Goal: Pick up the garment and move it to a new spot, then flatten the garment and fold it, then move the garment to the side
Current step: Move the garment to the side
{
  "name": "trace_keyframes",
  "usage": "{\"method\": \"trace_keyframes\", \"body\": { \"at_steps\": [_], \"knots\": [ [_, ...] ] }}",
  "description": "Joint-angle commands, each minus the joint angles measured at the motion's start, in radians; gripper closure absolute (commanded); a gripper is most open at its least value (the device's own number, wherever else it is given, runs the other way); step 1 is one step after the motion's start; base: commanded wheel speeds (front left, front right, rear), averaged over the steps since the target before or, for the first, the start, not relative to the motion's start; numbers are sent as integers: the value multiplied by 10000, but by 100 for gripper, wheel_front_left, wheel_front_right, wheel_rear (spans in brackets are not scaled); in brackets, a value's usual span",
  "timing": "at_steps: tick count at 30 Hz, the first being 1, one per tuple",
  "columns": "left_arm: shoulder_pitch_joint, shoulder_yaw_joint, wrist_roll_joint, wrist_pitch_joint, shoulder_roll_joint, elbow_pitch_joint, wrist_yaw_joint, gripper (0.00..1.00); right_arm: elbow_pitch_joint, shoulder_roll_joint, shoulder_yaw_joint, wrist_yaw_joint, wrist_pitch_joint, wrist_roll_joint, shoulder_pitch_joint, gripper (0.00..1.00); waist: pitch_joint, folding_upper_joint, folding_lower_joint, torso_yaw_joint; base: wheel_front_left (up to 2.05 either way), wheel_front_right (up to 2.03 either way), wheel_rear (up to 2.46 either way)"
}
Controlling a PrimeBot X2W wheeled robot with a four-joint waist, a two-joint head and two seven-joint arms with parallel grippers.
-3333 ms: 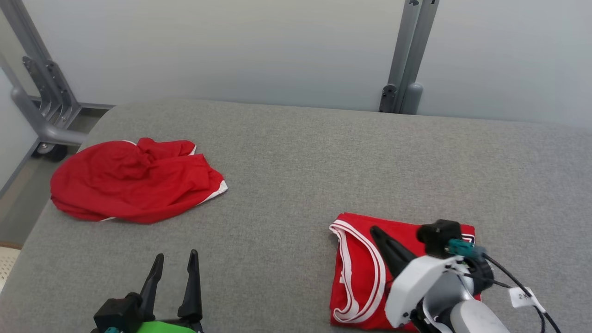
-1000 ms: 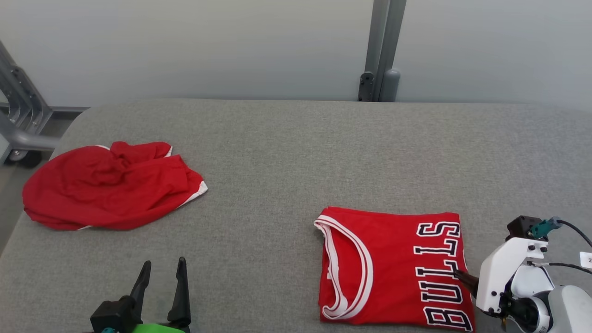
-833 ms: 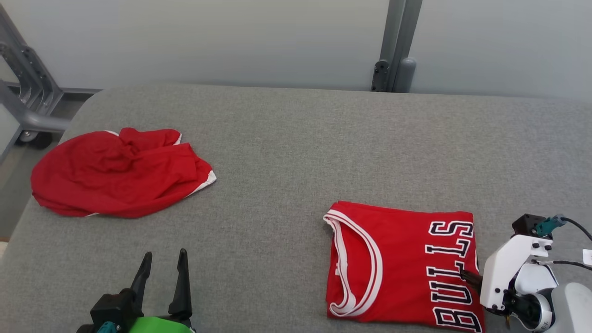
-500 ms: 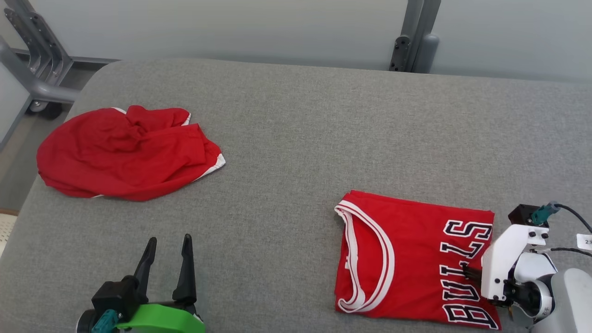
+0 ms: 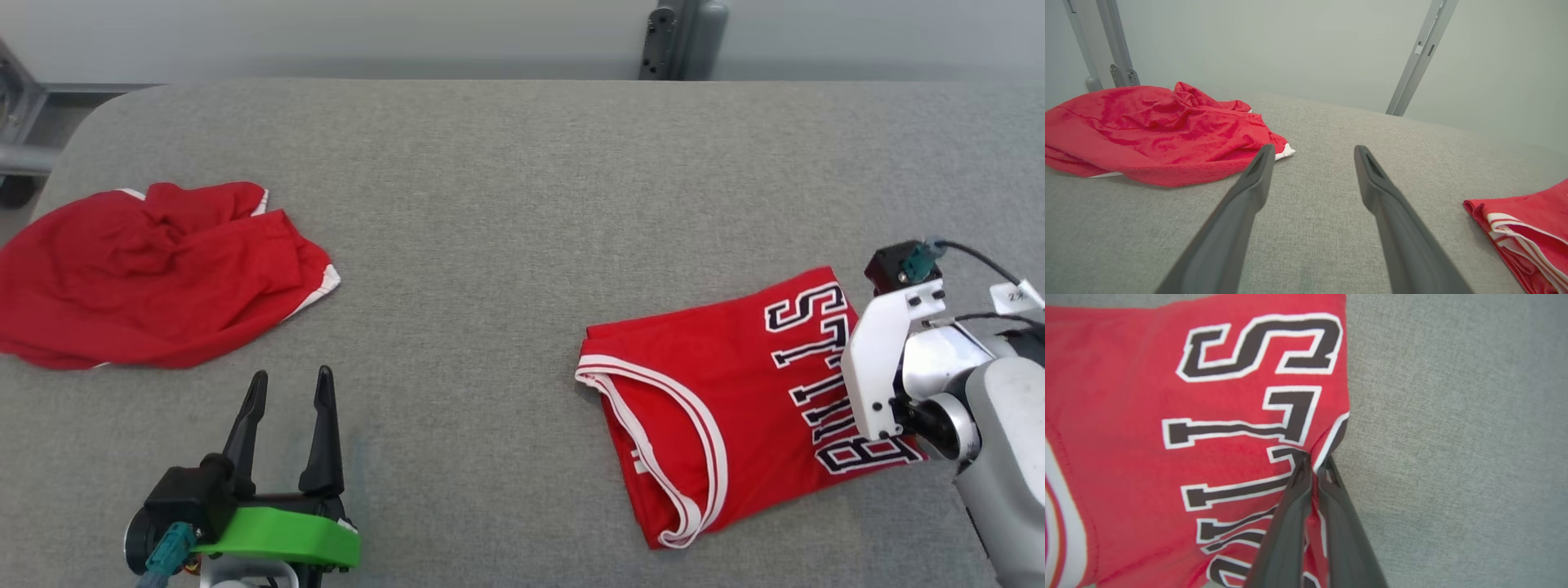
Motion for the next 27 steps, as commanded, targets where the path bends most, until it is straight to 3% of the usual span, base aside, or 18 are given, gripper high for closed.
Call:
{"method": "trace_keyframes", "body": {
  "at_steps": [1, 7, 14, 20, 27],
  "knots": [
    [-205, 28, 110, -1, 6, -126, 18, 0, 69, -210, 197, -19, -109, 47, -364, 100, 517, -1, 0, -997, 0, 0, 0],
    [-645, -26, 419, -1, 10, -647, -121, 0, 545, -1030, 1150, -20, -481, 224, -1779, 100, 1168, -1, 0, -2320, 0, 0, 0],
    [-1245, -112, 985, -1, 58, -1263, -270, 0, 1434, -1644, 1567, -19, -1207, 209, -3226, 100, 2120, -1, 0, -3571, 0, 0, 0],
    [-1652, -336, 1305, -1, 354, -1800, -341, 0, 2246, -2084, 1586, -19, -2124, 63, -4112, 100, 2900, -1, 0, -4122, 0, 0, 0],
    [-1941, -766, 1557, -1, 840, -2531, -384, 0, 3239, -2626, 1238, -20, -3305, -241, -4659, 100, 3616, -1, 0, -4300, 0, 0, 0]
  ]
}}
